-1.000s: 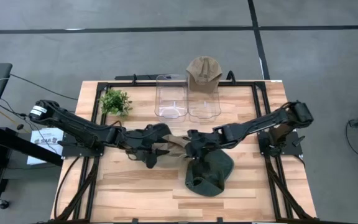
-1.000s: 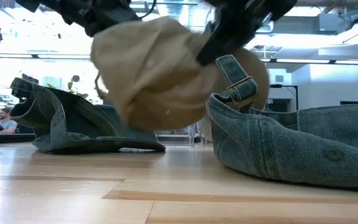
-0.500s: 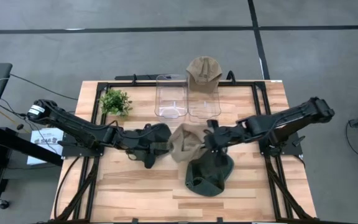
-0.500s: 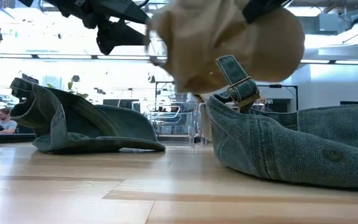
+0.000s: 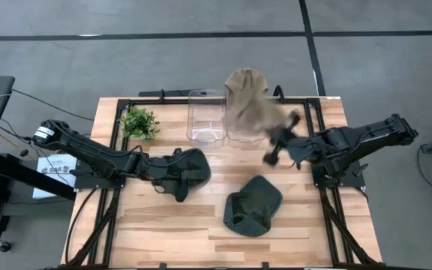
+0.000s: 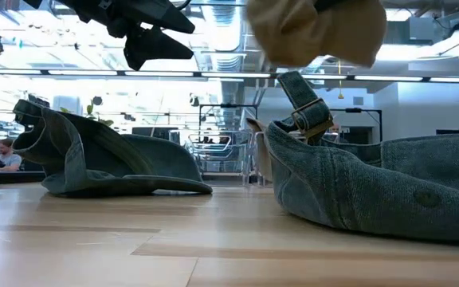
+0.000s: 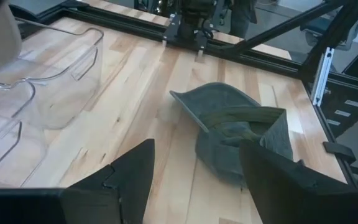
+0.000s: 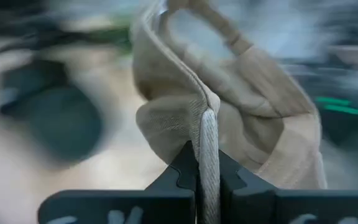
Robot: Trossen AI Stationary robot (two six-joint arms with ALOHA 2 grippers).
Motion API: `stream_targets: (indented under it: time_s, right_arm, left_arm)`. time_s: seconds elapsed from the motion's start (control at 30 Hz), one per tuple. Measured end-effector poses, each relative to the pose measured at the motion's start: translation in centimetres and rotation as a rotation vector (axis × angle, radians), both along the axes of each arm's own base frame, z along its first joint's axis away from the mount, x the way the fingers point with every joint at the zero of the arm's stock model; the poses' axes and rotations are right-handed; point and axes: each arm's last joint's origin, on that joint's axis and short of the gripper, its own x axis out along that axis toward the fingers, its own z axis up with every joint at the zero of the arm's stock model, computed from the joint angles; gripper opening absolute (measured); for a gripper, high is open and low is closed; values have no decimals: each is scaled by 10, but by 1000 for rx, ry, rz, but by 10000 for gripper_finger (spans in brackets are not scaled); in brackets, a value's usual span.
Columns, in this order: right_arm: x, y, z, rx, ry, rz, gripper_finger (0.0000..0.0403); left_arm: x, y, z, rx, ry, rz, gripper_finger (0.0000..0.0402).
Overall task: Pick & Place hat
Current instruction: Put the brown cap into the right transparent bin
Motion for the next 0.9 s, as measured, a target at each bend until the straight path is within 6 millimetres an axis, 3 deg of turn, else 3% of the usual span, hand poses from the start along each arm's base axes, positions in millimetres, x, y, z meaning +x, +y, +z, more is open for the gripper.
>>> stream_targets:
  time_s: [0.1, 0.2, 0.27, 0.33, 0.4, 0.47, 0.67, 0.73, 0.83, 0.9]
  right_arm:
    - [-17, -12, 12, -117, -129, -285, 1]
    - [-29, -25, 20, -63, -223, -367, 1]
    - [-29, -30, 22, 101, -243, -233, 1]
    - [-18, -28, 24, 245, -266, 63, 1]
    - [-10, -21, 26, 302, -317, 308, 1]
    - [-9, -17, 33, 263, -374, 403, 1]
    - [-17, -19, 35, 110, -500, 378, 1]
    - [-22, -23, 32, 60, -563, 287, 1]
    - [-32, -33, 21, 6, -652, 88, 0]
    - [-35, -39, 9, 70, -726, 154, 0]
  left_arm:
    - [0, 0, 0, 0, -1, 0, 232]
    - [0, 0, 0, 0, -1, 0, 232]
    - [0, 0, 0, 0, -1, 0, 232]
    - [0, 0, 0, 0, -1, 0, 232]
    - [0, 0, 0, 0, -1, 0, 232]
    - [0, 0, 0, 0, -1, 0, 232]
    - [0, 0, 0, 0, 0, 0, 232]
    - [0, 0, 0, 5, 0, -2, 232]
    - [0, 0, 0, 20, 1, -7, 232]
    - [0, 0, 0, 20, 1, -8, 232]
